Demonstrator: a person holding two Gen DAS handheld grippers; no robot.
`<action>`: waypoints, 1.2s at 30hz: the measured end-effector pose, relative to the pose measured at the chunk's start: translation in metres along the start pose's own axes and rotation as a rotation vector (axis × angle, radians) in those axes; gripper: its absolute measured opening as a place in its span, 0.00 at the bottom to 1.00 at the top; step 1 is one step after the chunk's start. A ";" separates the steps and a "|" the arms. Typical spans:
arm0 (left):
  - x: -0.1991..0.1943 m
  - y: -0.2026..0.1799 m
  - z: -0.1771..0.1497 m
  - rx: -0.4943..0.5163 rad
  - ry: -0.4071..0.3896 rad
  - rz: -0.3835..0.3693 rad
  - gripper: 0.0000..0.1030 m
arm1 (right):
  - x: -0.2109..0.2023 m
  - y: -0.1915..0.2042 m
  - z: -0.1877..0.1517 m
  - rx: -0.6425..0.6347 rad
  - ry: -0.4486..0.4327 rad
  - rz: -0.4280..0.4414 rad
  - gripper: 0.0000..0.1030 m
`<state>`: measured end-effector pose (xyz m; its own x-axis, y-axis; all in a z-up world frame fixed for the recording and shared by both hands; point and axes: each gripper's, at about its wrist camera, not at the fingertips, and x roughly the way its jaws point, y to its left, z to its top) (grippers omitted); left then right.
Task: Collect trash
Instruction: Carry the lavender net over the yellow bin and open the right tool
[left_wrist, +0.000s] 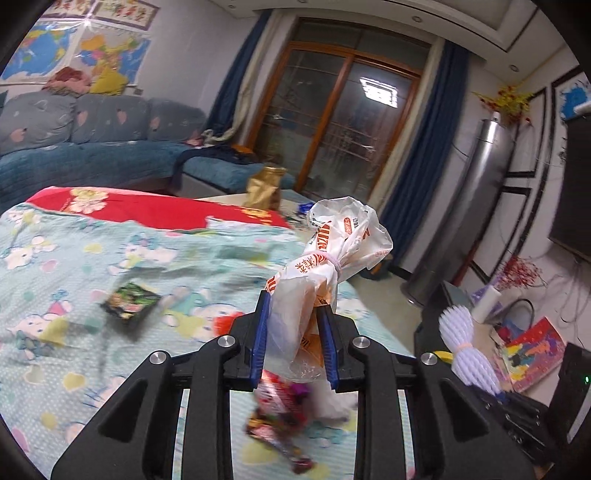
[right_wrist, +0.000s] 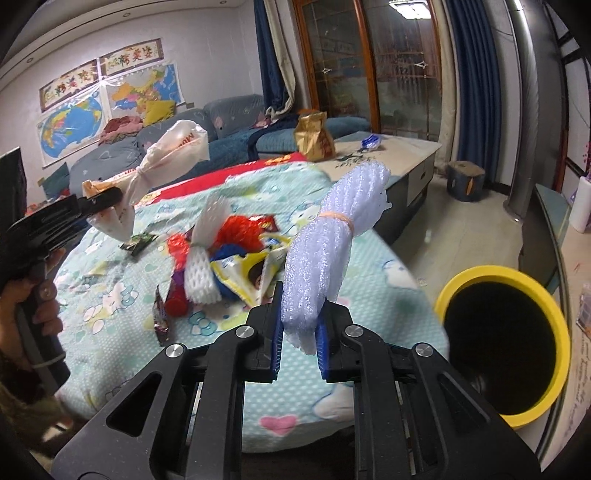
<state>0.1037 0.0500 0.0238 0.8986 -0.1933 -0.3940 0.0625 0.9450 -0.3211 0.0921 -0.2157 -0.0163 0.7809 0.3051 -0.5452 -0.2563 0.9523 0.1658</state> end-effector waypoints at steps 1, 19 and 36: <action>0.001 -0.008 -0.001 0.010 0.005 -0.014 0.23 | -0.002 -0.003 0.001 0.004 -0.004 -0.006 0.10; 0.035 -0.099 -0.039 0.139 0.107 -0.156 0.23 | -0.026 -0.072 -0.015 0.093 0.008 -0.111 0.10; 0.084 -0.169 -0.080 0.282 0.243 -0.226 0.22 | -0.033 -0.141 -0.040 0.242 0.051 -0.214 0.10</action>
<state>0.1338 -0.1469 -0.0237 0.7224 -0.4285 -0.5427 0.3925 0.9003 -0.1884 0.0796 -0.3601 -0.0550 0.7710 0.1024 -0.6285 0.0583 0.9715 0.2297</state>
